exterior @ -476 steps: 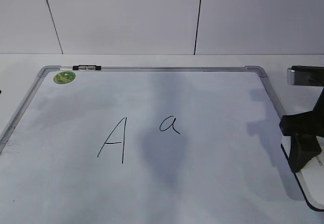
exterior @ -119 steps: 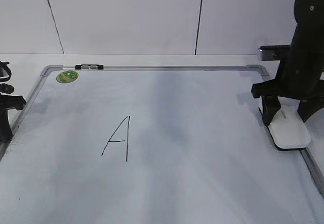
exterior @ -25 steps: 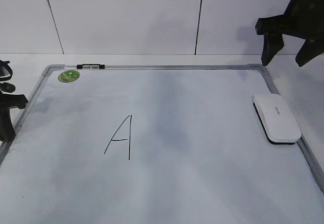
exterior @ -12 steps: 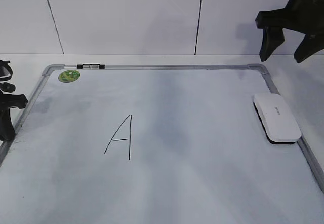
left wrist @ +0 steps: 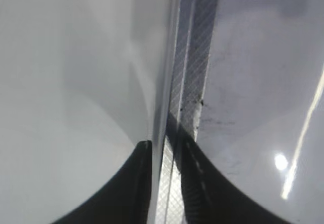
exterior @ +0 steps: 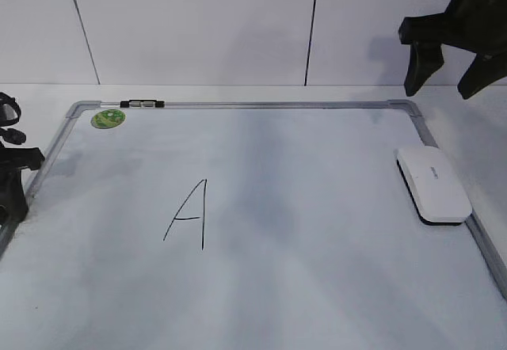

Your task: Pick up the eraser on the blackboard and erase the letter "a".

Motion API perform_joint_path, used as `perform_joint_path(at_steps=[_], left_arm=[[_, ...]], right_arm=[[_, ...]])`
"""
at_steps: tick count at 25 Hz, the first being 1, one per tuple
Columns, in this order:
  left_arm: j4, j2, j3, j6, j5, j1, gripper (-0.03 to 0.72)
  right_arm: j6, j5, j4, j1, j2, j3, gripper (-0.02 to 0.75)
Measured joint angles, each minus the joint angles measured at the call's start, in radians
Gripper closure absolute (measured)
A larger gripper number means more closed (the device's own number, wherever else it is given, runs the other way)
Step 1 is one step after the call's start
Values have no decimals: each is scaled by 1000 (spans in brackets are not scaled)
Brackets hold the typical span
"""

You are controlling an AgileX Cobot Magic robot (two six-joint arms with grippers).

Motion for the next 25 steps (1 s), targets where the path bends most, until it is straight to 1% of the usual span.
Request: perform_joint_path(at_steps=[3, 5, 7, 14, 18, 25], left_arm=[[-5, 5, -12, -2, 42, 0, 400], [-3, 5, -26, -4, 59, -4, 359], [4, -7, -51, -4, 74, -4, 337], [18, -120, -165, -4, 156, -4, 328], [18, -210, -228, -8, 211, -4, 328], [11, -383, -244, -8, 248, -9, 323]], right_arm=[[0, 0, 1, 0, 0, 0, 145], [0, 0, 1, 0, 0, 0, 145], [0, 0, 1, 0, 0, 0, 145], [-2, 0, 14, 0, -8, 0, 145], [-6, 0, 8, 0, -66, 0, 145], [-10, 6, 1, 0, -231, 8, 145]])
